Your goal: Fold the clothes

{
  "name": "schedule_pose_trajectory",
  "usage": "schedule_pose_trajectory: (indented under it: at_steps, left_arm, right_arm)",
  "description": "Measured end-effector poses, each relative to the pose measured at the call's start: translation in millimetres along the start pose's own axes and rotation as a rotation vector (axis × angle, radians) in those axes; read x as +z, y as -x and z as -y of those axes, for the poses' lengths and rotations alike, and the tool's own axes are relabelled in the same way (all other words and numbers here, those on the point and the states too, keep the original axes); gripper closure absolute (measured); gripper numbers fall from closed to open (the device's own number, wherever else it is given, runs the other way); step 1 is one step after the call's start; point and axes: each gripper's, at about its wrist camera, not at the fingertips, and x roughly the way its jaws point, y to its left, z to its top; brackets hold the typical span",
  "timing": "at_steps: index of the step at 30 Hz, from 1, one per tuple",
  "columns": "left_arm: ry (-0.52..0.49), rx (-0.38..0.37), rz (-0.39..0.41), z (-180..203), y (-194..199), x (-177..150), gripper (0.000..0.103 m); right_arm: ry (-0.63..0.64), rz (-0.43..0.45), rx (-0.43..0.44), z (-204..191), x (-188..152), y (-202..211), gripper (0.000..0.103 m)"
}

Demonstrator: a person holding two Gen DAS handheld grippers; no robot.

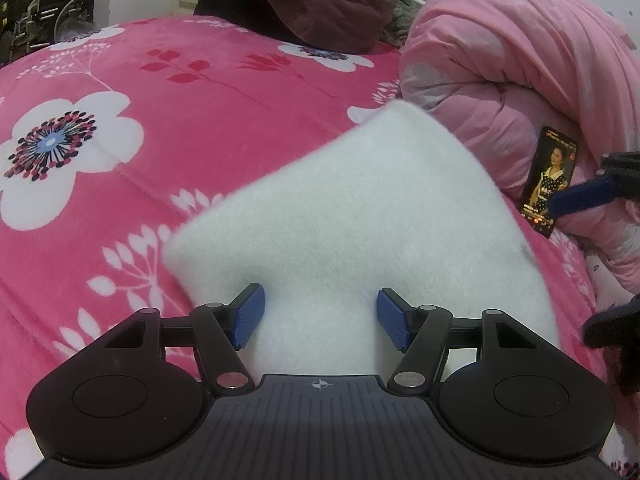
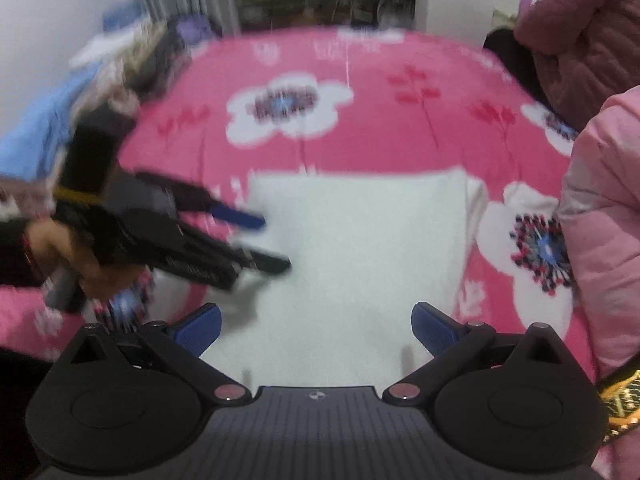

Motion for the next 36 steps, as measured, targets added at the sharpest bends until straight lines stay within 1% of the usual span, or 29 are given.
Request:
schedule_pose_trajectory:
  at_steps: [2, 4, 6, 8, 9, 11, 12, 14, 15, 17, 19, 22, 26, 29, 31, 33, 36]
  left_arm:
    - [0.001, -0.001, 0.0, 0, 0, 0, 0.039]
    - [0.003, -0.002, 0.0, -1, 0, 0, 0.039]
    - [0.006, -0.003, 0.0, -1, 0, 0, 0.039]
    - [0.008, -0.004, 0.0, -1, 0, 1, 0.038]
    - [0.007, -0.004, 0.0, -1, 0, 0, 0.038]
    - [0.007, -0.004, 0.001, -1, 0, 0, 0.038]
    - [0.007, -0.004, 0.002, -1, 0, 0, 0.038]
    - [0.007, -0.004, 0.002, -1, 0, 0, 0.038]
    - [0.007, -0.004, 0.002, -1, 0, 0, 0.038]
    - [0.008, -0.004, 0.002, -1, 0, 0, 0.038]
    - [0.012, -0.005, 0.002, -1, 0, 0, 0.038]
    - [0.016, -0.007, 0.002, -1, 0, 1, 0.037]
    - [0.021, -0.007, 0.001, 0, 0, 1, 0.036]
    - [0.021, -0.008, 0.002, 0, 0, 0, 0.036]
    - [0.021, -0.008, 0.001, 0, 0, 0, 0.036]
    - [0.021, -0.009, 0.0, 0, 0, 1, 0.036]
    - [0.021, -0.009, 0.0, 0, -1, 1, 0.035]
  right_arm:
    - [-0.015, 0.018, -0.005, -1, 2, 2, 0.0]
    - [-0.011, 0.06, -0.031, -4, 3, 5, 0.0]
    - [-0.007, 0.072, -0.041, -5, 4, 3, 0.0]
    - [-0.022, 0.053, -0.02, -3, 4, -2, 0.0]
    - [-0.044, 0.04, 0.005, 1, 4, -4, 0.0]
    - [-0.108, 0.016, 0.057, 10, 3, -8, 0.0]
    - [-0.141, 0.005, 0.063, 15, 2, -10, 0.0]
    - [-0.166, -0.013, 0.029, 21, 1, -14, 0.0]
    - [-0.163, -0.007, 0.003, 22, 0, -14, 0.0]
    - [-0.158, 0.018, -0.051, 24, 0, -12, 0.0]
    - [-0.163, 0.047, -0.087, 27, 2, -8, 0.0]
    - [-0.135, 0.076, -0.131, 24, 9, -2, 0.0]
    - [-0.152, 0.102, -0.109, 27, 12, 1, 0.0]
    - [-0.14, 0.124, -0.126, 25, 12, 3, 0.0]
    - [-0.142, 0.16, -0.13, 24, 12, 7, 0.0]
    - [-0.146, 0.19, -0.115, 23, 15, 13, 0.0]
    - [-0.125, 0.176, -0.074, 22, 20, 13, 0.0]
